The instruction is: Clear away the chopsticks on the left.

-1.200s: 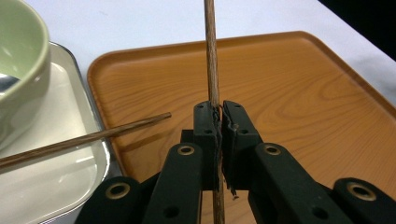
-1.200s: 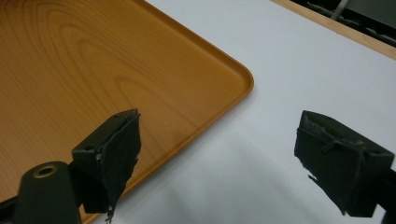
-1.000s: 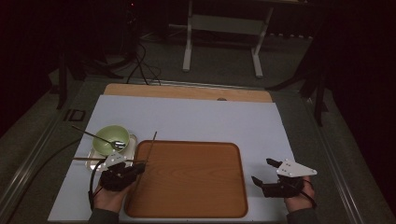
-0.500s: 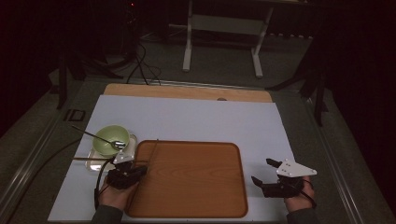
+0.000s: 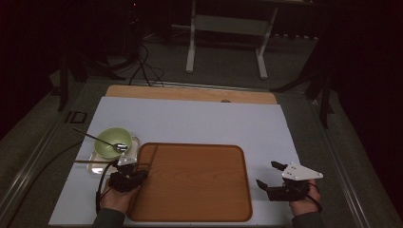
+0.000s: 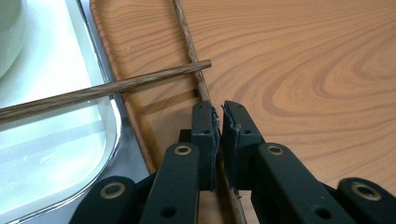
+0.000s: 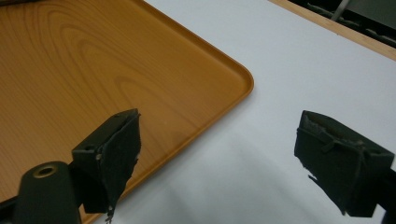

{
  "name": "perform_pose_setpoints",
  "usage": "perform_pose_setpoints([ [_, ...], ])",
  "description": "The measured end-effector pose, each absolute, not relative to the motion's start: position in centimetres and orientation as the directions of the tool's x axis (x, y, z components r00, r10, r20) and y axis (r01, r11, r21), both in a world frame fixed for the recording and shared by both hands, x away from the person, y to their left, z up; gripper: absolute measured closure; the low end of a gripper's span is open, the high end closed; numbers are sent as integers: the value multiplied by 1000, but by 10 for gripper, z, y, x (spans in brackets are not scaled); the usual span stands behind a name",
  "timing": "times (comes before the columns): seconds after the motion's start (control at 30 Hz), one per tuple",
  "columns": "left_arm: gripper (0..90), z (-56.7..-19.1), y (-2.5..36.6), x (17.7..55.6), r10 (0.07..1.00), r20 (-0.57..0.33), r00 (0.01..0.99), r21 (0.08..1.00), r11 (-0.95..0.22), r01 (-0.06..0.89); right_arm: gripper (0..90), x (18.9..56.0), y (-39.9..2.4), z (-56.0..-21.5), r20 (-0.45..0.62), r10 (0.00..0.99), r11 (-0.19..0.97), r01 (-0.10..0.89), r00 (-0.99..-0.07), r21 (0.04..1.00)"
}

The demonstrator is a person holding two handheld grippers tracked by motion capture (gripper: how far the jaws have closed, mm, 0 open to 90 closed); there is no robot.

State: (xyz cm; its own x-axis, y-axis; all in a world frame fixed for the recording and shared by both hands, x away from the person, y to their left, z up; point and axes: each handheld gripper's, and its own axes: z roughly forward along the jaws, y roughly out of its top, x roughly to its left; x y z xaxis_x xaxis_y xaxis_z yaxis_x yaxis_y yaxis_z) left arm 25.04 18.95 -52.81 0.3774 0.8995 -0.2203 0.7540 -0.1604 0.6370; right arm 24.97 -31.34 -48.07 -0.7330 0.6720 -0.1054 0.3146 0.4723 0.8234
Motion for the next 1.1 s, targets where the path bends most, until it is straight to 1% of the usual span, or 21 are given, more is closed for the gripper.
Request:
perform_pose_setpoints([
  [0.33,830,-526,196,247,919,-209,333,617,-141,775,144,249,-314,-480,-105,672,470,313,-733,825],
  [0.63,815,-526,195,243,922,-207,326,600,-144,787,144,249,-314,-480,-106,673,472,314,-732,824],
  [0.93,787,-524,196,242,924,-200,327,600,-148,787,144,249,-314,-480,-105,673,471,314,-732,825],
  [1.1,773,-521,199,239,924,-199,326,614,-142,776,144,249,-314,-480,-106,672,469,312,-733,826],
])
